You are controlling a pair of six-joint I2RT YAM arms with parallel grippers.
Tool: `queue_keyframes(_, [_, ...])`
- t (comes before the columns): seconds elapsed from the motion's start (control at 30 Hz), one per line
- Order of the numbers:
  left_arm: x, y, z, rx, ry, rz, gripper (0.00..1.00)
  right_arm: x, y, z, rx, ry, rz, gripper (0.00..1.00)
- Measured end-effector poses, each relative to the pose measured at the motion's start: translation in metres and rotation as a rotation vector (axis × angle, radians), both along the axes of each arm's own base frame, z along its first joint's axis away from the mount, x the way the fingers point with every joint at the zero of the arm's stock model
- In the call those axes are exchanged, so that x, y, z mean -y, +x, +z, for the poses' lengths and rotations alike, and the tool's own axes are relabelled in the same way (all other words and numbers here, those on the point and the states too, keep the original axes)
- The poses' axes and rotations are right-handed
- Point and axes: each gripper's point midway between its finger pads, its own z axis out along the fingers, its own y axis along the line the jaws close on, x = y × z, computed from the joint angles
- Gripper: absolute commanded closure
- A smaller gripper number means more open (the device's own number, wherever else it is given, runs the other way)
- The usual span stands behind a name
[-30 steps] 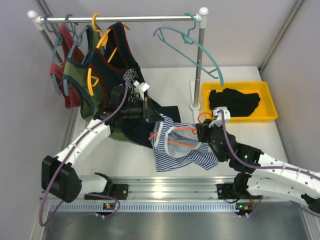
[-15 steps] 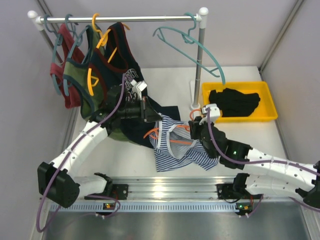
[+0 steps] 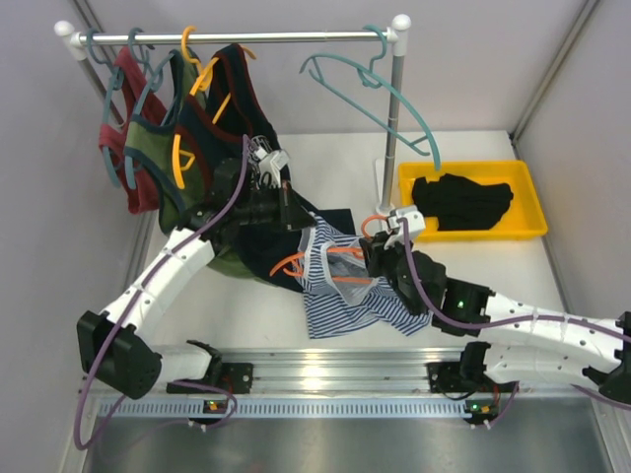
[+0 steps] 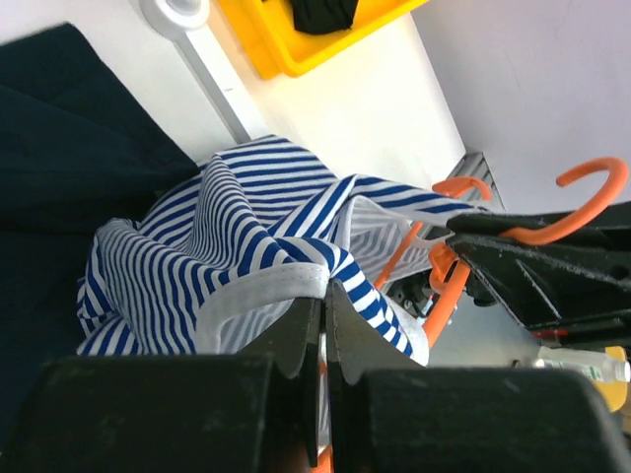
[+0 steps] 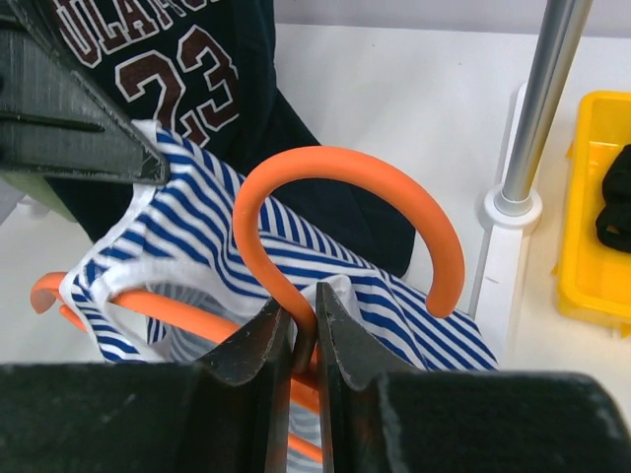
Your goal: Place the tank top on the hanger
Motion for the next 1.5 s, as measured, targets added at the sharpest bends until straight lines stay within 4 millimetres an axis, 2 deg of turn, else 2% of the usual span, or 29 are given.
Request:
queue_keyframes(0.13, [0.0, 0.006, 0.02, 0.056, 0.005, -0.002, 0.78, 0.0, -0.002, 0.016, 0.02, 0.003, 0.006, 1.0])
queue_keyframes(0.17, [0.001, 0.008, 0.028, 0.078, 0.002, -0.006, 0.71, 0.0, -0.002, 0.026, 0.031, 0.015, 0.007, 1.0])
queue_keyframes(0.23, [0.001, 0.009, 0.043, 0.125, -0.005, -0.017, 0.64, 0.0, -0.001, 0.045, 0.052, 0.04, 0.003, 1.0])
queue_keyframes(0.27, [0.001, 0.01, 0.049, 0.145, -0.007, -0.021, 0.55, 0.001, -0.001, 0.053, 0.061, 0.053, 0.001, 1.0])
queue_keyframes(0.3, [0.002, 0.01, 0.055, 0.169, -0.008, -0.029, 0.35, 0.001, -0.001, 0.06, 0.07, 0.061, 0.0, 1.0])
queue_keyframes(0.33, [0.002, 0.01, 0.06, 0.186, -0.009, -0.037, 0.29, 0.002, -0.001, 0.064, 0.075, 0.068, 0.0, 1.0])
queue_keyframes(0.5, [0.0, 0.006, 0.078, 0.264, 0.006, -0.074, 0.27, 0.006, -0.002, 0.075, 0.089, 0.075, 0.003, 1.0])
queue_keyframes(0.67, [-0.005, 0.001, 0.099, 0.376, 0.025, -0.102, 0.26, 0.009, -0.005, 0.073, 0.083, 0.058, 0.013, 1.0])
queue_keyframes(0.9, [-0.012, -0.036, 0.116, 0.517, 0.015, -0.235, 0.25, 0.01, -0.009, 0.075, 0.078, 0.05, 0.04, 1.0])
queue_keyframes(1.03, [-0.013, -0.059, 0.111, 0.54, -0.007, -0.32, 0.24, 0.01, -0.012, 0.074, 0.072, 0.042, 0.061, 1.0])
queue_keyframes(1.1, [-0.013, -0.065, 0.106, 0.532, -0.014, -0.35, 0.23, 0.01, -0.014, 0.074, 0.07, 0.038, 0.069, 1.0])
queue_keyframes(1.27, [-0.009, -0.071, 0.088, 0.503, -0.012, -0.397, 0.22, 0.012, -0.016, 0.075, 0.067, 0.035, 0.084, 1.0])
queue_keyframes(1.37, [-0.003, -0.074, 0.083, 0.509, -0.005, -0.423, 0.22, 0.012, -0.017, 0.078, 0.068, 0.039, 0.087, 1.0])
queue_keyframes(1.5, [0.012, -0.08, 0.072, 0.511, 0.018, -0.477, 0.23, 0.012, -0.018, 0.077, 0.067, 0.037, 0.092, 1.0])
